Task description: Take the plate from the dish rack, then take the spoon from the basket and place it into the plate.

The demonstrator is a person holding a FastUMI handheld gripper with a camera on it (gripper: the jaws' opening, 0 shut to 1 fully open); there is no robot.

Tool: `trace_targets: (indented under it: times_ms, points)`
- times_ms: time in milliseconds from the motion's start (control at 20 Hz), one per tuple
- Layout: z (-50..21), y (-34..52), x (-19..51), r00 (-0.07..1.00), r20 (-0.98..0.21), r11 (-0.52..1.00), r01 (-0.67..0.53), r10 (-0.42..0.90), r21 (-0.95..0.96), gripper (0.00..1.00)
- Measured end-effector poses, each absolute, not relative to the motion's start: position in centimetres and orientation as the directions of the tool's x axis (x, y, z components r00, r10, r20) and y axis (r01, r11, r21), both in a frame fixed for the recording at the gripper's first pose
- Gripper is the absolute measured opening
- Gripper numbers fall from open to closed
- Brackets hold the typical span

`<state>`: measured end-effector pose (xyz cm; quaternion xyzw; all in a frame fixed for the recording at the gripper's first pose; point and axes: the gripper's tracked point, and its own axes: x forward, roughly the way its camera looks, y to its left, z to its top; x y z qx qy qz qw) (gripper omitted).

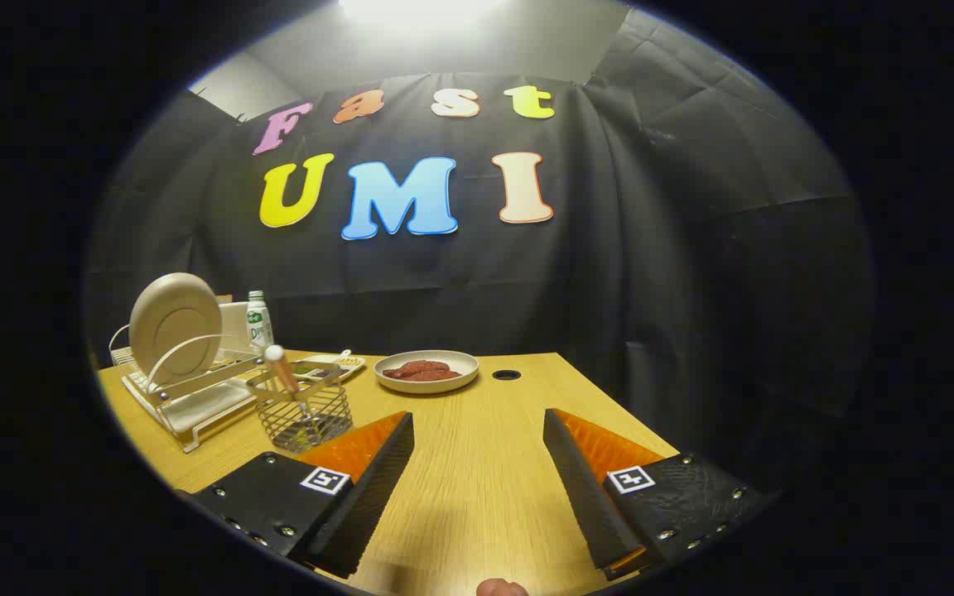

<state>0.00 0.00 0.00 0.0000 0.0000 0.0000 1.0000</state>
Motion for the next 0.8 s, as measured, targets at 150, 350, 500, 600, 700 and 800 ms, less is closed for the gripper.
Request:
trace_targets:
  times_ms: [150, 350, 500, 600, 700, 800]
  points:
    - [3.9, 0.8, 1.3, 1.000, 0.023, 1.000, -0.005, 0.006, -0.022, 0.98]
    - [11.3, 4.4, -0.1, 0.998, 0.043, 0.998, -0.035, 0.037, -0.043, 0.98]
    - [15.4, 8.0, -1.8, 0.997, 0.037, 0.996, -0.073, 0.075, -0.046, 0.98]
    - [18.1, 10.0, -3.1, 0.996, 0.048, 0.996, -0.078, 0.080, -0.034, 0.98]
    - [20.1, 12.1, -4.0, 0.995, 0.060, 0.997, -0.073, 0.074, -0.012, 0.98]
    - [21.7, 14.2, -4.4, 0.995, 0.075, 0.998, -0.067, 0.066, 0.009, 0.98]
